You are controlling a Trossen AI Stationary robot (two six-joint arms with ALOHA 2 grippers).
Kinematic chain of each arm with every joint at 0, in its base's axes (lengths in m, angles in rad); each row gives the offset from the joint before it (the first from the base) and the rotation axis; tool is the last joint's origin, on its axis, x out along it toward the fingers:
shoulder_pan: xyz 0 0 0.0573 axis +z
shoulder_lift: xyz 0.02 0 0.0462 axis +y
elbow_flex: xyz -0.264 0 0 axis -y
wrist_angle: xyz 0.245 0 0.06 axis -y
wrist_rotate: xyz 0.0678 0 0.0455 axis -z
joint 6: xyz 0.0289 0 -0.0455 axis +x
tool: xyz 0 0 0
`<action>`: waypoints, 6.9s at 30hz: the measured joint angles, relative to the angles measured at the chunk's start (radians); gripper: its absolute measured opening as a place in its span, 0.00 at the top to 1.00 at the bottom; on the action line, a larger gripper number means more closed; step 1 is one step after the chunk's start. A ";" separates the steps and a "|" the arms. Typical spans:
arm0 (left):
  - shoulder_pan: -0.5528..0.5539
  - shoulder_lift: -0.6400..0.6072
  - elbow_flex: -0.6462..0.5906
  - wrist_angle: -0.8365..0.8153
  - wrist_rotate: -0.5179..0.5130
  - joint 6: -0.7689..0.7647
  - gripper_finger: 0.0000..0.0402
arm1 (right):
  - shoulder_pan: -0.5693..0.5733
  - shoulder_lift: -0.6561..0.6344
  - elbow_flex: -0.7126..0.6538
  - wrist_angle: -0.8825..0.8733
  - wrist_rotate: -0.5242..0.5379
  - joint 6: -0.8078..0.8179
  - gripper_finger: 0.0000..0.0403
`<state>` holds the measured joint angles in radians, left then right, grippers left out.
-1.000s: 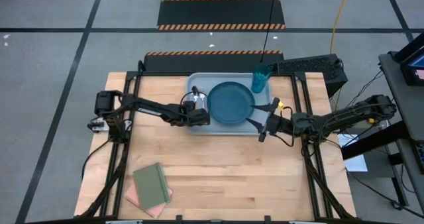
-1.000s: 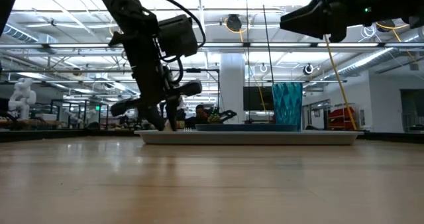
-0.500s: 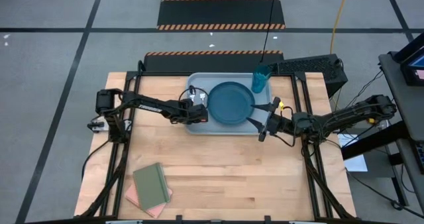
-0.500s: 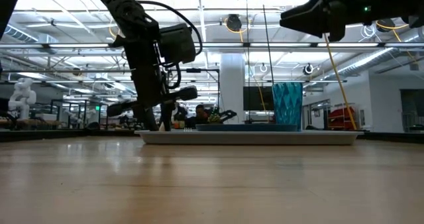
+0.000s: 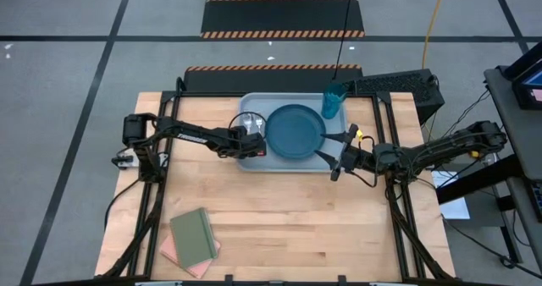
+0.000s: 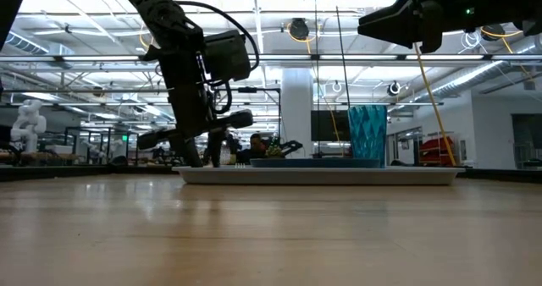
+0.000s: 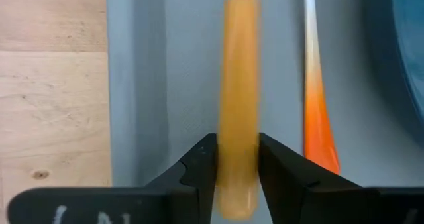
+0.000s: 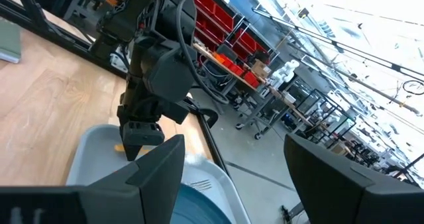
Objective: Pick and place plate/cup/fork/spoon on tray
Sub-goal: Put the yellow spoon to the left of the orange fork on the blue tray, then return to Home Position
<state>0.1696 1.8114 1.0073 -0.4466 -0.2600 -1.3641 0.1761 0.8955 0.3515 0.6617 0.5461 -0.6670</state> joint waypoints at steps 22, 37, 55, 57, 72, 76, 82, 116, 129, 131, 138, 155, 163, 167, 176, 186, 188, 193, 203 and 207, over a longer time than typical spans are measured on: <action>0.007 -0.185 -0.004 -0.077 -0.014 0.121 0.67 | 0.000 0.000 0.001 -0.016 -0.040 0.057 0.37; -0.313 -0.380 -0.003 0.229 -0.230 0.867 0.67 | 0.007 0.000 0.001 -0.140 -0.110 0.376 0.37; -0.564 -0.349 -0.144 0.479 -0.352 1.100 0.67 | 0.095 0.000 -0.118 0.000 -0.245 0.594 0.61; -0.557 -0.354 -0.190 0.511 -0.350 1.109 0.69 | 0.094 -0.001 -0.144 0.035 -0.264 0.573 0.68; -0.594 -0.729 -0.528 0.632 -0.293 1.139 0.97 | 0.094 -0.007 -0.173 0.032 -0.264 0.576 0.97; -0.610 -0.864 -0.624 0.629 -0.290 1.119 0.99 | 0.094 -0.008 -0.174 0.029 -0.300 0.576 1.00; -0.610 -1.021 -0.717 0.629 -0.285 1.130 0.97 | 0.094 -0.007 -0.174 0.007 -0.341 0.568 1.00; -0.487 -1.251 -0.811 0.590 -0.104 1.325 0.98 | -0.064 -0.474 -0.335 -0.210 -0.421 0.524 1.00; -0.459 -1.251 -0.811 0.600 -0.106 1.374 0.97 | -0.186 -0.696 -0.336 -0.385 -0.554 0.539 1.00; -0.453 -1.251 -0.811 0.599 -0.106 1.375 0.99 | -0.196 -0.719 -0.336 -0.391 -0.555 0.545 1.00; -0.451 -1.251 -0.810 0.598 -0.106 1.371 0.95 | -0.204 -0.780 -0.336 -0.435 -0.545 0.579 1.00; -0.451 -1.251 -0.810 0.594 -0.105 1.361 0.96 | -0.203 -0.893 -0.336 -0.635 -0.545 0.685 1.00; -0.451 -1.251 -0.810 0.594 -0.105 1.366 0.98 | -0.203 -0.892 -0.336 -0.640 -0.568 0.665 1.00; -0.449 -1.251 -0.810 0.590 -0.105 1.380 0.97 | -0.203 -0.893 -0.336 -0.634 -0.569 0.664 1.00; -0.446 -1.251 -0.880 0.720 -0.085 1.414 0.97 | -0.203 -0.893 -0.336 -0.631 -0.570 0.663 1.00; -0.381 -1.264 -0.977 0.823 0.079 1.422 0.97 | -0.203 -0.893 -0.336 -0.630 -0.570 0.684 1.00; -0.368 -1.280 -0.989 0.828 0.086 1.426 0.97 | -0.203 -0.893 -0.336 -0.629 -0.570 0.686 1.00; -0.343 -1.336 -0.998 0.809 0.116 1.432 0.99 | -0.203 -0.893 -0.336 -0.629 -0.570 0.682 1.00; -0.332 -1.413 -0.998 0.749 0.171 1.461 0.98 | -0.203 -0.893 -0.336 -0.629 -0.571 0.682 1.00; -0.319 -1.443 -0.998 0.722 0.178 1.471 0.99 | -0.203 -0.893 -0.336 -0.629 -0.571 0.682 1.00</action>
<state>-0.1494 0.3684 0.0097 0.2754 -0.0822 0.1070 -0.0265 0.0029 0.0151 0.0330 -0.0246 0.0147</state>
